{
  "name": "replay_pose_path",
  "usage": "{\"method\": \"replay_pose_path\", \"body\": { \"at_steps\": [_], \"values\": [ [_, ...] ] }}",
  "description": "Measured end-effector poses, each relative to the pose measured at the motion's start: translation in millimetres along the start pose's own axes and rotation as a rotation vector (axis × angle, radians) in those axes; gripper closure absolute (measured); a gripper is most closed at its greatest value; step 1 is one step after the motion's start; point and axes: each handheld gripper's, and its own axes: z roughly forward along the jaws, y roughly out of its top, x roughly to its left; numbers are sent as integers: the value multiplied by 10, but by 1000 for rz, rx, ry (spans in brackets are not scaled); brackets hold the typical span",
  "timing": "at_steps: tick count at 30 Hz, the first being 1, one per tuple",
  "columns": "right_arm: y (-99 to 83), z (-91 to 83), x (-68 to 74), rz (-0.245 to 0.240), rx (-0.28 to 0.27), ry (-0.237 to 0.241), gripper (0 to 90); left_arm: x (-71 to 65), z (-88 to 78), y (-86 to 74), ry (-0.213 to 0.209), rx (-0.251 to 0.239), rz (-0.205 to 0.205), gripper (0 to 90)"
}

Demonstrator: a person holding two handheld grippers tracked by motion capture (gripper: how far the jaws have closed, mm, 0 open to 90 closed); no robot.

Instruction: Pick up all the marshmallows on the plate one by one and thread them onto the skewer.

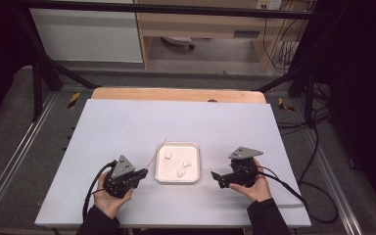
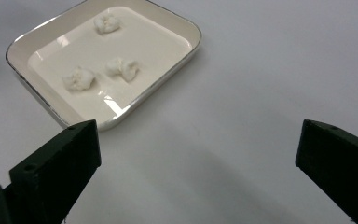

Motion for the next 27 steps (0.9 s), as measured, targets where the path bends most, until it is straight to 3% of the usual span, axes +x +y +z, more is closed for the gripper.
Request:
{"method": "replay_pose_path", "body": {
  "at_steps": [8, 18, 27],
  "values": [
    [196, 167, 82, 47, -28, 33, 8, 31, -34, -99, -1, -14, -15, 888],
    [446, 446, 276, 28, -32, 53, 24, 38, -10, -160, -13, -16, -30, 888],
    [509, 756, 355, 22, 3, 102, 193, 49, -8, -166, -19, -21, -36, 888]
  ]
}}
